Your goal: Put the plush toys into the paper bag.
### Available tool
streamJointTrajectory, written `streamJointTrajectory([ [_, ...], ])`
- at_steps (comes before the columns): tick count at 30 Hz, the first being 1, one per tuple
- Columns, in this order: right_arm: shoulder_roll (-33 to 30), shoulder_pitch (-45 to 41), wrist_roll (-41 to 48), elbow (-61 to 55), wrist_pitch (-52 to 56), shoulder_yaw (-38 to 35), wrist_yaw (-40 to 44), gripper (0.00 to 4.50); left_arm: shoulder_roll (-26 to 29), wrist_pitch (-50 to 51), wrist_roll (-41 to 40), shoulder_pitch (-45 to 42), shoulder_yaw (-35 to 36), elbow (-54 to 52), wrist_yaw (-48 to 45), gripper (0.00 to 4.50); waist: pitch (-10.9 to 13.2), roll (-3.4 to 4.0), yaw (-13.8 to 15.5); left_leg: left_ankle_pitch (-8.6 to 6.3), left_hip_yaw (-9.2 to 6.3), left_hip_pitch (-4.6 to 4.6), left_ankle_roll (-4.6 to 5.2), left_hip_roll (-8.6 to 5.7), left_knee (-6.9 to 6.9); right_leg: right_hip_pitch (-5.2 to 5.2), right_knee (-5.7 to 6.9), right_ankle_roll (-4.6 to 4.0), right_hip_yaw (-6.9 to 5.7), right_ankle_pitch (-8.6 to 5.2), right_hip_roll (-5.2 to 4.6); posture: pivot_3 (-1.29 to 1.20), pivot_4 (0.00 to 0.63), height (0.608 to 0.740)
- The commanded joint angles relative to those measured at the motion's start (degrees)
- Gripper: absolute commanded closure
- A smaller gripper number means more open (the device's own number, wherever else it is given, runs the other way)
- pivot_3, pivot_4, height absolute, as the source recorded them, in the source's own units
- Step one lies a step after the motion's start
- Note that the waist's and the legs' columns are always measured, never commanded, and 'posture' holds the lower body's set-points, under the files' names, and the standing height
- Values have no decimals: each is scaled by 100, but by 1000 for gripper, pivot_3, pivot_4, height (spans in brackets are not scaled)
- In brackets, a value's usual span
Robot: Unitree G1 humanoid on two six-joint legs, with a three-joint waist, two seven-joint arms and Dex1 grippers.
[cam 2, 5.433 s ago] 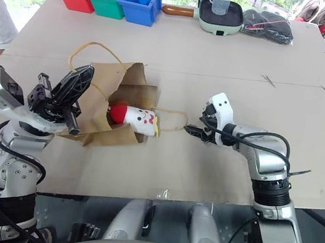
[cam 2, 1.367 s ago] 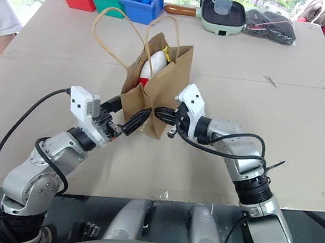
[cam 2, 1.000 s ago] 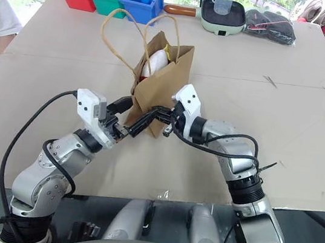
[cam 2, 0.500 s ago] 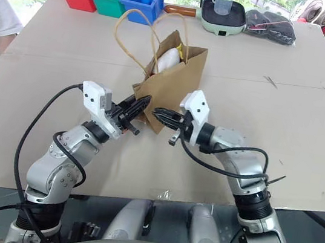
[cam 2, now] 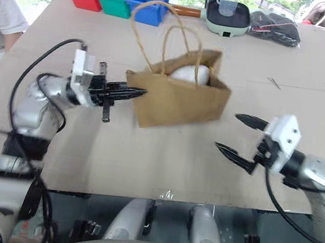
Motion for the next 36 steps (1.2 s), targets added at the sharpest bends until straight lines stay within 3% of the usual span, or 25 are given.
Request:
streamJointTrajectory([
  [1, -96, 260, 352, -390, -4, -617, -36, 69, -146, -713, 314, -781, -125, 1351, -757, 4500, 1, -5, -18, 0, -1, 0, 0, 0, 2, 1, 0, 0, 0, 0, 1, 0, 150, 740],
  [7, -59, 422, 319, -428, -93, -558, -180, 69, -404, -1404, 720, -1496, -408, 2788, -833, 4500, 2, -7, -100, 0, -2, 0, 1, 0, 5, 1, 3, 2, 4, 0, 2, 0, 150, 740],
  [10, -51, 379, 244, -323, -177, -426, -193, 0, -471, -1350, 807, -1572, -372, 2946, -833, 3571, 2, -7, -104, 0, -2, -1, 1, 0, 5, 1, 3, 2, 5, 0, 1, 0, 150, 740],
  [16, -189, 342, 237, -86, -313, -451, 29, 0, -136, -114, 470, -1017, 159, 1723, -394, 927, 2, -7, -122, 0, -4, -1, 1, 1, 7, 1, 5, 3, 4, 0, 1, 0, 150, 740],
  [21, -414, 383, 343, 208, -404, -674, 389, 0, 484, 1781, -282, 410, 801, -677, 498, 927, 4, -3, -175, 0, -1, 10, 1, 12, 4, 0, 16, 2, 11, -1, 1, 0, 150, 740],
  [28, -773, 856, 274, 673, -537, -1279, 941, 0, 892, 3358, -1124, 3131, 1934, -3746, 1926, 927, 3, -3, -60, 0, 0, 11, 0, 26, 8, 7, 13, 3, 3, -1, -10, 0, 150, 740],
  [33, -816, 1036, 212, 761, -531, -1366, 999, 0, 576, 3635, -1375, 4549, 2484, -4852, 2733, 927, 1, 0, 8, 0, 3, 27, 0, 31, 13, 22, 10, 1, 5, -4, -7, 0, 150, 740],
  [36, -798, 1100, 129, 728, -545, -1327, 936, 0, 562, 3568, -1336, 4905, 2550, -4988, 2844, 927, 1, 0, 7, 0, 10, 29, 0, 27, 13, 23, 8, 1, 10, -5, -5, 0, 150, 740],
])
